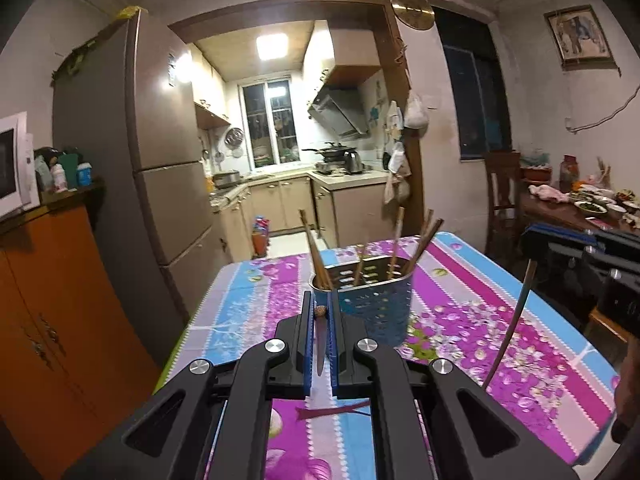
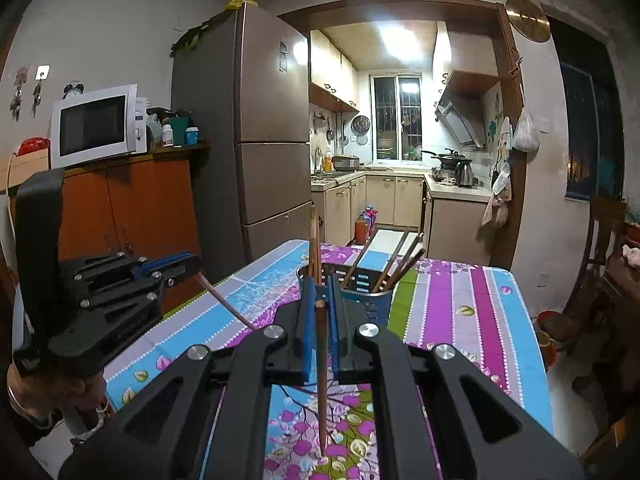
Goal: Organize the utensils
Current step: 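Lower the right tool's chopstick into the holder while the left tool lowers its chopstick in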
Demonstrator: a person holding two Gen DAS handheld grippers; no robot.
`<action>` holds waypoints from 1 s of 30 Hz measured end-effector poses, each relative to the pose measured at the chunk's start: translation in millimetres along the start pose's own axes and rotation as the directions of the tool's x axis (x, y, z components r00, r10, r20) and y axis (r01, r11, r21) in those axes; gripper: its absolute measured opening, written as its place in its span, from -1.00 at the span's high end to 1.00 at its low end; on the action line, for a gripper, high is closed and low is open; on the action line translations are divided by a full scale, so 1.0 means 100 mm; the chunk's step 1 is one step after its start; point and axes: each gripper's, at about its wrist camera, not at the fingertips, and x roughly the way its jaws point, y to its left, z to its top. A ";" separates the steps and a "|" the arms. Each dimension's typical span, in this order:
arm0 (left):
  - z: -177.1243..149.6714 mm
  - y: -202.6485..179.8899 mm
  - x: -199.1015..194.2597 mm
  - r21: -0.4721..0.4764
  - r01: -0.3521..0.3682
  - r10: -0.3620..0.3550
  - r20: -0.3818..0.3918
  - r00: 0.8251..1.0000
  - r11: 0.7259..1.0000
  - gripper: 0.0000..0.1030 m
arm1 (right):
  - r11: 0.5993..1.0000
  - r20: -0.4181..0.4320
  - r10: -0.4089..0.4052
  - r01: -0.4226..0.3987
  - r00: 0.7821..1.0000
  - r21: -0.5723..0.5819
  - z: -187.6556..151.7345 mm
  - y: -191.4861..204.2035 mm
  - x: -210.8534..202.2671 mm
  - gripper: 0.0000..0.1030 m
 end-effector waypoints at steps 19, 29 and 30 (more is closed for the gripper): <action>0.27 0.08 0.09 0.009 -0.043 0.042 0.054 0.998 0.999 0.86 | 0.998 0.039 -0.038 0.040 0.999 -0.046 0.57 0.01 0.35 0.90; 1.45 0.26 0.44 -0.112 0.179 -0.150 0.229 0.962 0.977 0.86 | 0.994 0.209 -0.092 0.078 0.974 0.071 1.34 -0.37 0.66 0.90; 1.50 0.25 0.51 -0.113 0.178 -0.148 0.228 0.962 0.978 0.86 | 0.993 0.218 -0.097 0.081 0.971 0.082 1.36 -0.41 0.72 0.90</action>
